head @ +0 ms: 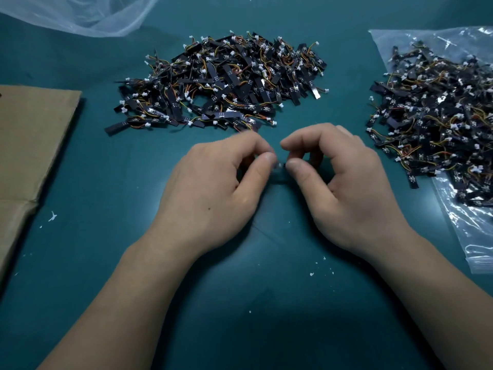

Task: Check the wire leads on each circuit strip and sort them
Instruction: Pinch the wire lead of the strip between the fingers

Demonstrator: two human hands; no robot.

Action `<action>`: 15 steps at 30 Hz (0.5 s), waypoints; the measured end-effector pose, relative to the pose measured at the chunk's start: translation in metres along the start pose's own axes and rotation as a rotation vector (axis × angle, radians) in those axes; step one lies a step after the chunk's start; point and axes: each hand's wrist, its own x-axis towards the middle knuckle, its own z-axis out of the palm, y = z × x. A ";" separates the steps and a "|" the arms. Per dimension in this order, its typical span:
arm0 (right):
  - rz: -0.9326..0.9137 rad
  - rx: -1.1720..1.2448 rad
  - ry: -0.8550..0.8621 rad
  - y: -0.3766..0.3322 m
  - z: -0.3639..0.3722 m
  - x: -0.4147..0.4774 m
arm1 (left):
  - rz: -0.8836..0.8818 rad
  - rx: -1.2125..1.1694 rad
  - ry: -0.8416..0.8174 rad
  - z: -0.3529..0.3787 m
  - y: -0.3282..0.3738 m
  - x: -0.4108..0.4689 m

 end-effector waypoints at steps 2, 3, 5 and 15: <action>-0.010 0.049 -0.023 0.001 -0.001 0.000 | 0.007 0.030 -0.003 0.000 0.001 0.000; -0.009 0.061 -0.030 0.001 -0.002 0.000 | 0.010 0.033 -0.007 0.000 0.002 0.000; -0.005 0.057 -0.006 0.001 -0.001 0.000 | 0.010 0.046 -0.014 0.000 0.003 0.000; 0.252 0.256 -0.002 0.003 -0.004 0.003 | 0.020 0.130 -0.038 -0.001 0.007 -0.001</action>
